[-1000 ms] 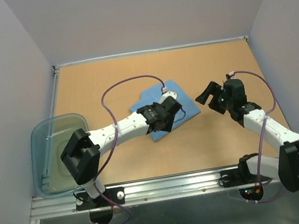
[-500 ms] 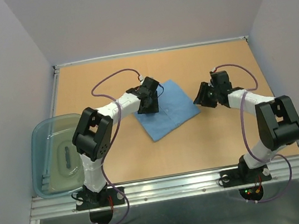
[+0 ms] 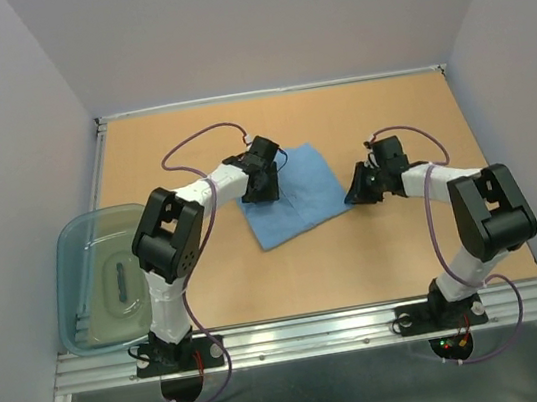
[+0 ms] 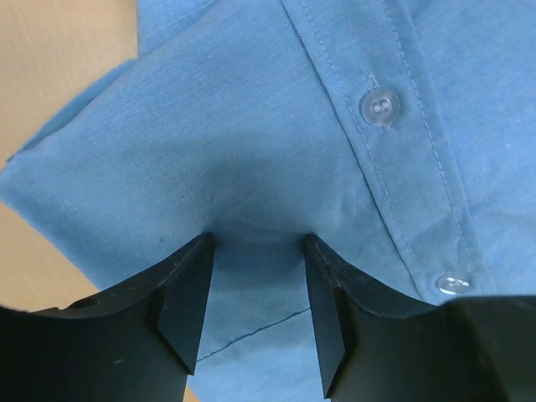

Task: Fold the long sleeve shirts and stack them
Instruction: Fold the shirt

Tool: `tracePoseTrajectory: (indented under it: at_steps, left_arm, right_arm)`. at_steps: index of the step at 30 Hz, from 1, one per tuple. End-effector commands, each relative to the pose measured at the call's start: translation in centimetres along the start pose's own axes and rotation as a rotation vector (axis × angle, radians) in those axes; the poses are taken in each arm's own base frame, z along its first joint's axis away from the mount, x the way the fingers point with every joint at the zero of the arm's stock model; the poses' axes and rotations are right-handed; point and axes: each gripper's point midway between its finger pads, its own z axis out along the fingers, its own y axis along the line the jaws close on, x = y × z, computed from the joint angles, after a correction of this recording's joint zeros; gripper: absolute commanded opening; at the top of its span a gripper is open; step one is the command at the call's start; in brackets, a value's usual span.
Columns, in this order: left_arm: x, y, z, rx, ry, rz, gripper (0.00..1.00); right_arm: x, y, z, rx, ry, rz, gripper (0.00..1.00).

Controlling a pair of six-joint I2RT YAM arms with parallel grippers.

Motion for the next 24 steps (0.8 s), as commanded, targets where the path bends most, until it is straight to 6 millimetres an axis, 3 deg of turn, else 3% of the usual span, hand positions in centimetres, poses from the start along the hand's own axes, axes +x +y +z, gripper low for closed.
tracePoseTrajectory:
  at_steps: [1,7,8,12,14,15,16,17,18,19,20,23,24]
  left_arm:
    - [-1.3,1.8,1.0,-0.072,-0.021,0.048,0.58]
    - [-5.2,3.3,1.9,-0.147,-0.098,0.123,0.58]
    - [-6.5,3.1,1.6,-0.145,-0.128,0.128,0.58]
    - [-9.8,3.2,-0.1,-0.165,-0.206,0.156,0.58]
    - [-10.6,3.1,-1.3,-0.157,-0.230,0.152,0.58]
    - [-11.3,2.9,-2.9,-0.139,-0.260,0.142,0.58]
    - [-11.5,2.9,-3.8,-0.130,-0.275,0.132,0.58]
    - [-11.0,3.0,-4.3,-0.124,-0.274,0.129,0.58]
    - [-11.7,2.8,-6.4,-0.101,-0.311,0.115,0.58]
    - [-11.5,2.7,-7.2,-0.084,-0.318,0.113,0.58]
    - [-11.2,2.5,-8.9,-0.066,-0.340,0.115,0.58]
    - [-9.9,1.6,-10.9,-0.028,-0.355,0.138,0.58]
    - [-9.5,0.6,-12.6,0.006,-0.380,0.154,0.58]
  right_arm:
    - [4.1,2.7,-0.5,-0.092,0.091,-0.016,0.21]
    - [10.8,10.2,-1.1,-0.211,0.171,-0.013,0.19]
    - [11.3,12.8,-1.4,-0.287,0.148,-0.042,0.18]
    - [10.6,15.7,-2.4,-0.338,0.114,0.022,0.24]
    - [9.1,15.3,-3.0,-0.307,0.025,0.040,0.37]
    - [8.4,15.3,-3.6,-0.308,-0.012,0.056,0.42]
    - [7.4,15.7,-5.0,-0.331,-0.061,0.068,0.48]
    - [6.7,15.5,-5.5,-0.326,-0.098,0.091,0.60]
    - [6.2,14.2,-5.7,-0.307,-0.114,0.151,0.65]
    - [5.4,14.0,-6.6,-0.320,-0.150,0.179,0.70]
    - [4.9,12.3,-6.5,-0.291,-0.169,0.246,0.81]
    - [3.5,10.6,-6.9,-0.271,-0.219,0.322,0.96]
    - [2.7,9.6,-6.9,-0.255,-0.235,0.368,0.97]
